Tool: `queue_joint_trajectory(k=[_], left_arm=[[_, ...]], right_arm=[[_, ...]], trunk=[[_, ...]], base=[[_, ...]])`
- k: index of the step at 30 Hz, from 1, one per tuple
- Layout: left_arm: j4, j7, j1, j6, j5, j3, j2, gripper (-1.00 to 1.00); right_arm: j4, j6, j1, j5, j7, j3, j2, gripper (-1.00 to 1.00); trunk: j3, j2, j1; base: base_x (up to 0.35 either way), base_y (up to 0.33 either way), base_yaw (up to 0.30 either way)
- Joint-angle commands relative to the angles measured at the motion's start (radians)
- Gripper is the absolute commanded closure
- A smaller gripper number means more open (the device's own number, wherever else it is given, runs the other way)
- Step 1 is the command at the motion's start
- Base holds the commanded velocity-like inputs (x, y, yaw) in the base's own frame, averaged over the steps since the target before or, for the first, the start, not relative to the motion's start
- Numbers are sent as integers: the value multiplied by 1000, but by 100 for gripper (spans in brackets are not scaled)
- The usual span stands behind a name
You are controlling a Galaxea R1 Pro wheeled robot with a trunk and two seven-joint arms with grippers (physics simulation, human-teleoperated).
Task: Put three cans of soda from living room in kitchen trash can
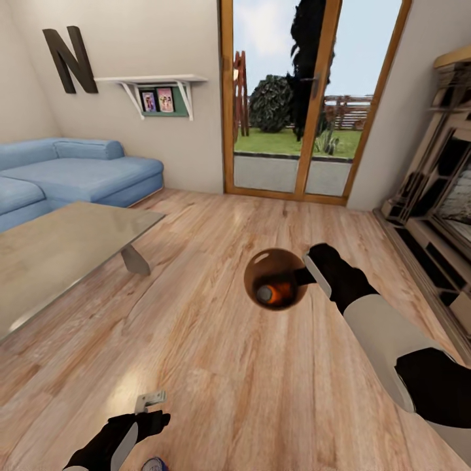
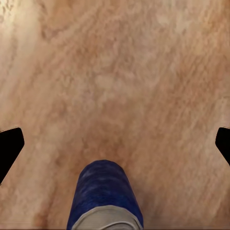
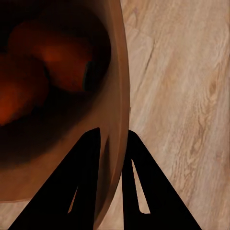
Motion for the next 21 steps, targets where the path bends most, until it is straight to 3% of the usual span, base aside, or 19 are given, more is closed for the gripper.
queue_joint_trajectory(k=[1,21], left_arm=[[0,0,0,-1,0,0,0,-100],[0,0,4,0,-2,-16,-1,-100]], right_arm=[[-1,0,-1,5,2,-1,0,100],[2,0,-8,7,1,-1,0,100]], trunk=[[-4,0,0],[-81,-5,9]], base=[[0,0,0],[0,0,0]])
